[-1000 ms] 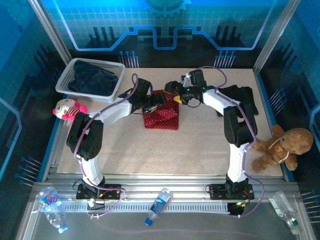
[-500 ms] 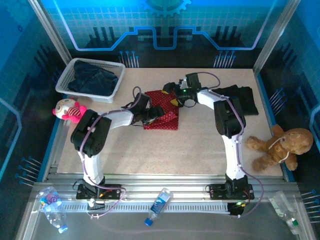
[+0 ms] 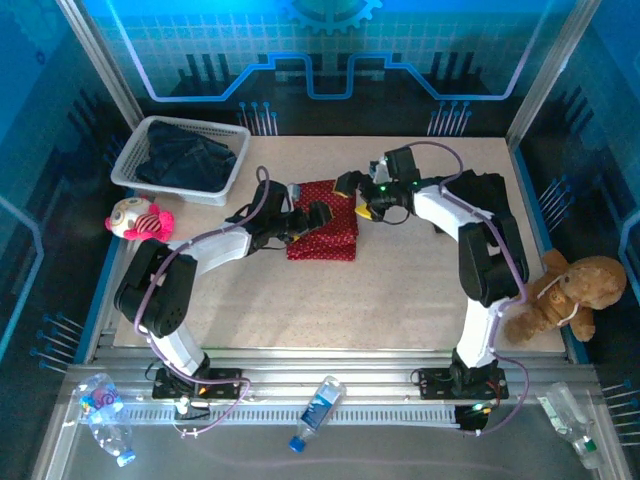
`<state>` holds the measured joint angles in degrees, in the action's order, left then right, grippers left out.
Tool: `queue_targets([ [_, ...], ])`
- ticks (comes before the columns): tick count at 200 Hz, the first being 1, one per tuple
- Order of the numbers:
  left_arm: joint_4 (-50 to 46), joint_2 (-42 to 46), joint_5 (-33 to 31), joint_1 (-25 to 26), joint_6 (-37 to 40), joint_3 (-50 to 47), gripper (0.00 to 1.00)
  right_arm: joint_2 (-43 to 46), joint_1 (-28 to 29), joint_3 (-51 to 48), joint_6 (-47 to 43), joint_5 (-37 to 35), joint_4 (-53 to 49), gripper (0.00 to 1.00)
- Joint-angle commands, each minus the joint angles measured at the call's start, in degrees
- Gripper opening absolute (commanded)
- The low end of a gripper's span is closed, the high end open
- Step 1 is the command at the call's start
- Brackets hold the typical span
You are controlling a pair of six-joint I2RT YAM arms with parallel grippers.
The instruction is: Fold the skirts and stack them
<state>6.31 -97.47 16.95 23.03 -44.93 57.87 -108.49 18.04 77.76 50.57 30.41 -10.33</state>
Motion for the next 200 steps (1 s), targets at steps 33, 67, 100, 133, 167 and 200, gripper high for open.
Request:
queue_targets([
  [33, -3.3, -8.6, -3.3, -4.1, -7.9, 12.3, 0.99, -2.5, 3.0, -5.7, 9.1, 2.9, 11.9, 0.99],
  [67, -7.0, -14.1, -6.5, -4.2, -12.7, 13.7, 0.99, -5.9, 3.5, -7.2, 10.6, -2.0, 11.7, 0.98],
  [100, -11.6, -19.5, -8.4, -4.4, -11.3, 15.1, 0.99, -6.4, 3.6, -13.2, 11.7, -0.4, 15.1, 0.98],
  [133, -14.2, -19.1, -7.0, -4.8, -8.3, 18.3, 0.99, -1.2, 3.5, -12.8, 6.1, -1.0, 12.1, 1.0],
  [167, -13.9, -13.1, -4.7, -5.2, -6.1, 20.8, 0.99, 3.4, 4.8, -13.6, 1.4, -1.4, 10.2, 1.0],
  [200, -15.0, -17.6, 1.1, -5.5, -0.1, 30.0, 0.99, 3.2, 8.7, -13.9, 3.6, -2.7, 12.0, 1.0],
])
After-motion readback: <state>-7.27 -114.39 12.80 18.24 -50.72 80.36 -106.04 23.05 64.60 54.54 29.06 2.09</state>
